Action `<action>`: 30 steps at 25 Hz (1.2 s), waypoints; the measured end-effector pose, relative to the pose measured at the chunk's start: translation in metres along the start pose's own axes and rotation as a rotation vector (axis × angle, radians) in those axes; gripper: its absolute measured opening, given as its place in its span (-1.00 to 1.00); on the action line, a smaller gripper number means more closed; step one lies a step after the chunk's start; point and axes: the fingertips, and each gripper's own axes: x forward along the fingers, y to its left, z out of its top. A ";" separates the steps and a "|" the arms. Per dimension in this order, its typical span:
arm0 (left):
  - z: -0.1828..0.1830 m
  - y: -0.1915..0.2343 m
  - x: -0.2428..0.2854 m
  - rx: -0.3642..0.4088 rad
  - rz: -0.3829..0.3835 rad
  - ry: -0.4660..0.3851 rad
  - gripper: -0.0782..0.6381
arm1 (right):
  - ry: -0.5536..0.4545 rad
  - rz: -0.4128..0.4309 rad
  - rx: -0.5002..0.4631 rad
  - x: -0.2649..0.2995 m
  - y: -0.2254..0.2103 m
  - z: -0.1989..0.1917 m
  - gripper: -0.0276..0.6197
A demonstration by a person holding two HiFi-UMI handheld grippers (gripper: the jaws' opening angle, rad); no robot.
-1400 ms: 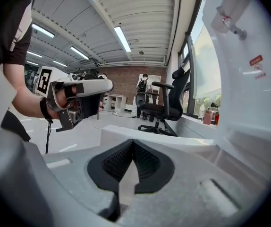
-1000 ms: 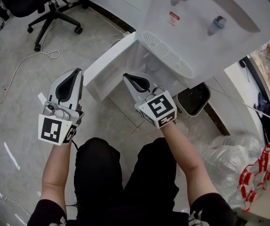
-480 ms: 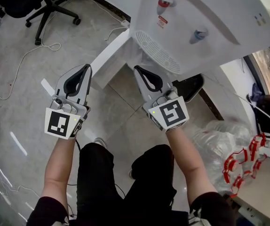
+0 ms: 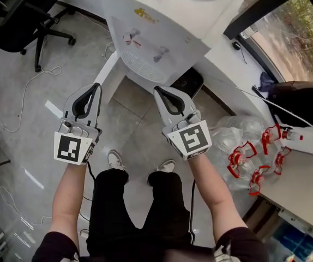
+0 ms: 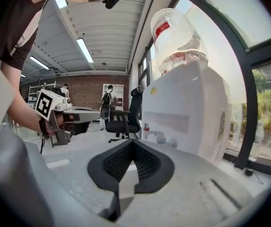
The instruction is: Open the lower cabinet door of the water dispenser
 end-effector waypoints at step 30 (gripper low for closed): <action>0.328 -0.023 -0.061 -0.021 0.016 -0.045 -0.76 | -0.086 -0.223 0.123 -0.181 -0.015 0.323 -0.90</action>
